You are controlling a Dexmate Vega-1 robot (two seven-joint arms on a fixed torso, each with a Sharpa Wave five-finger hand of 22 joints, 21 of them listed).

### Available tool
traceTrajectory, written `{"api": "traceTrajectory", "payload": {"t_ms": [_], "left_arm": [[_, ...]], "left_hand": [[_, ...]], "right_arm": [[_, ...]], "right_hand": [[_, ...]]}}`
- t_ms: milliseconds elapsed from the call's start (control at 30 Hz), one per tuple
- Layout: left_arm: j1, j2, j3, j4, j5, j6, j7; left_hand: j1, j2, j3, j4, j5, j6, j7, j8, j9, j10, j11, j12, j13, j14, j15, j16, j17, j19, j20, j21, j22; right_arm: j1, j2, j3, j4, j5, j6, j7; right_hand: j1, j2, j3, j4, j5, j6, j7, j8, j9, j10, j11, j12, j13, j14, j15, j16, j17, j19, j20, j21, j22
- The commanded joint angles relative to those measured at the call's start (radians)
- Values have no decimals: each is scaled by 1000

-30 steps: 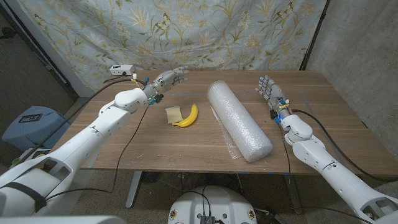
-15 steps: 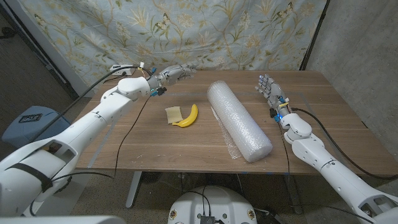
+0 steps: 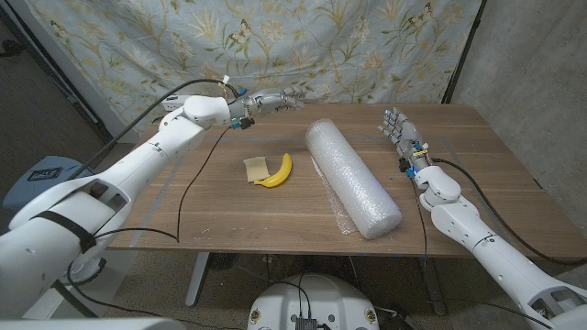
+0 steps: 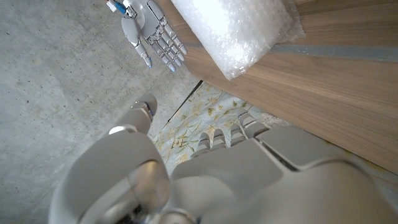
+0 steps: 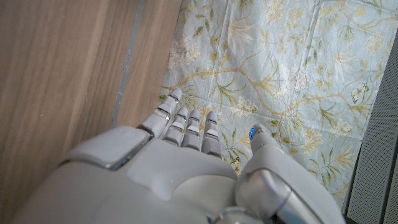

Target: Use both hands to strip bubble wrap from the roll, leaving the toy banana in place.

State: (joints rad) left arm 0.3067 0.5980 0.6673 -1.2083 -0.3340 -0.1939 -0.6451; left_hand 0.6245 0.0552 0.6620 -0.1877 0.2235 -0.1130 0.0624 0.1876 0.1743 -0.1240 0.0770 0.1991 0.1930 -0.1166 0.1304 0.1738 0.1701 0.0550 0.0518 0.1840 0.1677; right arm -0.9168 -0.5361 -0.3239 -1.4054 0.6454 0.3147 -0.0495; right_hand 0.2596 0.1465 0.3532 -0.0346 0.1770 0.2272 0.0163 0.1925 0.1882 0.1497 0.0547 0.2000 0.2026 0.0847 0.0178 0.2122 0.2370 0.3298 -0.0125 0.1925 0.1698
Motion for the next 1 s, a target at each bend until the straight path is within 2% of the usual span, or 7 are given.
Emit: {"api": "traceTrajectory", "payload": {"t_ms": [33,167,467,1000], "left_arm": [[-127,-70,72,135,63,-85,-143],[-159,-87,92,168,81,-116,-187],[-185,-88,115,156,112,-136,-234],[-266,-123,183,201,196,-234,-344]], "left_hand": [[16,-6,1,-1,5,-17,2,-4,4,-20,0,-1,5,-12,3,-2,3,-13,1,-7,0],[23,-10,0,-1,4,-23,3,-5,4,-25,-2,-1,6,-17,5,-2,3,-18,2,-7,0],[44,-21,-1,0,2,-41,5,-5,4,-36,-3,-1,6,-29,7,-1,3,-35,0,-9,0],[121,-67,-9,2,-22,-119,8,-8,4,-111,0,-8,9,-95,16,-4,6,-96,4,-11,-1]], "right_arm": [[2,3,7,5,1,0,-13],[6,6,7,10,2,-3,-16],[11,14,4,18,1,-3,-22],[-2,10,14,5,-1,-8,-49]], "right_hand": [[8,6,5,-5,2,5,1,6,2,8,-1,5,1,8,5,7,2,11,5,5,4],[7,6,5,-5,2,5,1,6,2,9,1,5,1,8,6,8,2,11,4,5,4],[8,7,5,-6,2,4,5,5,2,8,2,4,1,6,8,8,2,10,6,5,4],[5,6,4,-7,1,-7,9,1,3,1,2,2,2,2,12,7,2,8,9,4,4]]}}
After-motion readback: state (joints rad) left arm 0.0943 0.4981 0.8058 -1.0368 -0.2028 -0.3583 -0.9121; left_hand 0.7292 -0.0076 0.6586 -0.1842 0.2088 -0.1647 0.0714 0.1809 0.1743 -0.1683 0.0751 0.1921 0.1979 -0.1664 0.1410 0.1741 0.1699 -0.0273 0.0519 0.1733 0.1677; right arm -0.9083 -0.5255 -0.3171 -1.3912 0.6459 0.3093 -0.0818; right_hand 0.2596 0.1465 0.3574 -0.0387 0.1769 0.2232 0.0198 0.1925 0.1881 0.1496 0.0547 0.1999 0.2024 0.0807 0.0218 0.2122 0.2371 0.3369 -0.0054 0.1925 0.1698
